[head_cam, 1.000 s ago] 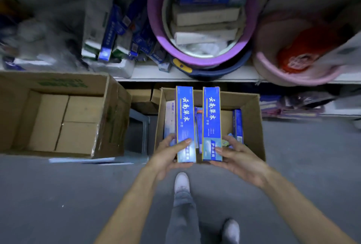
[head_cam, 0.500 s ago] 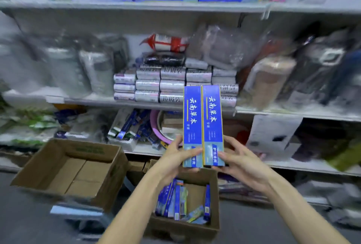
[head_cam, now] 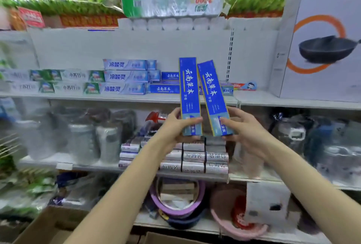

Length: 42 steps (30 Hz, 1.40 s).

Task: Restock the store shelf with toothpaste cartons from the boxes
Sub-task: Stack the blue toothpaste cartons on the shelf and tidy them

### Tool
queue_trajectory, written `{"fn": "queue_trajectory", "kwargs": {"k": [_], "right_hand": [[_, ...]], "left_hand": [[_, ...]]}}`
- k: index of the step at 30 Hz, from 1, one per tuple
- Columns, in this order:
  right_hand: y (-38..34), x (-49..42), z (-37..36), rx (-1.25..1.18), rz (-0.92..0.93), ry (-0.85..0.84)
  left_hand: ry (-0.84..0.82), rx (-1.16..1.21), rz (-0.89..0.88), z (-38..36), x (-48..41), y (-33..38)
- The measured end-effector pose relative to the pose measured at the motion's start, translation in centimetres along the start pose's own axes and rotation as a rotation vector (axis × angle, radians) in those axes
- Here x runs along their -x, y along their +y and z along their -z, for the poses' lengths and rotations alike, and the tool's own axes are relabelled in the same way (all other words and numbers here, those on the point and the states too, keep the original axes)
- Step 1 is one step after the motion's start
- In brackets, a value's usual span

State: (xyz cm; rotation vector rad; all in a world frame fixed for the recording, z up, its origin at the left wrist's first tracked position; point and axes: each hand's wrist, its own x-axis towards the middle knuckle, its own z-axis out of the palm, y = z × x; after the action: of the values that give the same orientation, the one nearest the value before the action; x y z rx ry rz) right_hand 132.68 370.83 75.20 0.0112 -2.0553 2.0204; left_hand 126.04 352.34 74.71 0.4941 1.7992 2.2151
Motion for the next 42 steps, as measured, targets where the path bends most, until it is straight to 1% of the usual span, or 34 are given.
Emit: {"fn": "queue_trajectory", "kwargs": {"k": [4, 7, 10, 13, 16, 19, 23, 28, 31, 33, 36, 42], "right_hand": [[-5.1, -6.2, 1.9, 0.263, 0.195, 0.182], [-6.7, -9.9, 4.5, 0.514, 0.325, 0.296], [-6.7, -12.5, 7.2, 0.554, 0.379, 0.357], [-6.3, -15.3, 9.6, 0.545, 0.379, 0.407], [-5.7, -18.4, 12.0, 0.597, 0.395, 0.424], [-5.5, -21.9, 14.2, 0.742, 0.45, 0.396], [-6.0, -28.8, 17.0, 0.951, 0.513, 0.277], [-4.9, -38.0, 19.5, 0.948, 0.509, 0.23], [-3.3, -42.7, 20.1, 0.908, 0.475, 0.162], [-2.0, -45.4, 20.3, 0.9, 0.47, 0.096], [-0.7, -48.2, 20.4, 0.883, 0.47, 0.015], [0.6, -51.4, 19.8, 0.947, 0.529, -0.025]], "left_hand": [[0.112, -0.073, -0.134, 2.8, -5.2, 6.3], [0.185, -0.005, -0.169, 4.3, -8.9, 8.6], [0.181, 0.058, -0.158, 4.8, -12.3, 8.8], [0.164, 0.058, -0.143, 4.4, -15.5, 8.5], [0.161, 0.069, -0.12, 3.7, -18.7, 7.9], [0.171, 0.082, -0.114, 2.8, -21.9, 7.4], [0.182, 0.009, -0.136, 2.5, -25.5, 6.5], [0.258, -0.058, -0.134, 2.9, -29.6, 5.5], [0.338, -0.074, -0.133, 2.8, -31.9, 4.8], [0.364, -0.072, -0.134, 2.5, -33.0, 4.3], [0.37, -0.095, -0.132, 2.0, -34.1, 3.6], [0.374, -0.115, -0.127, 0.9, -35.2, 3.3]]}}
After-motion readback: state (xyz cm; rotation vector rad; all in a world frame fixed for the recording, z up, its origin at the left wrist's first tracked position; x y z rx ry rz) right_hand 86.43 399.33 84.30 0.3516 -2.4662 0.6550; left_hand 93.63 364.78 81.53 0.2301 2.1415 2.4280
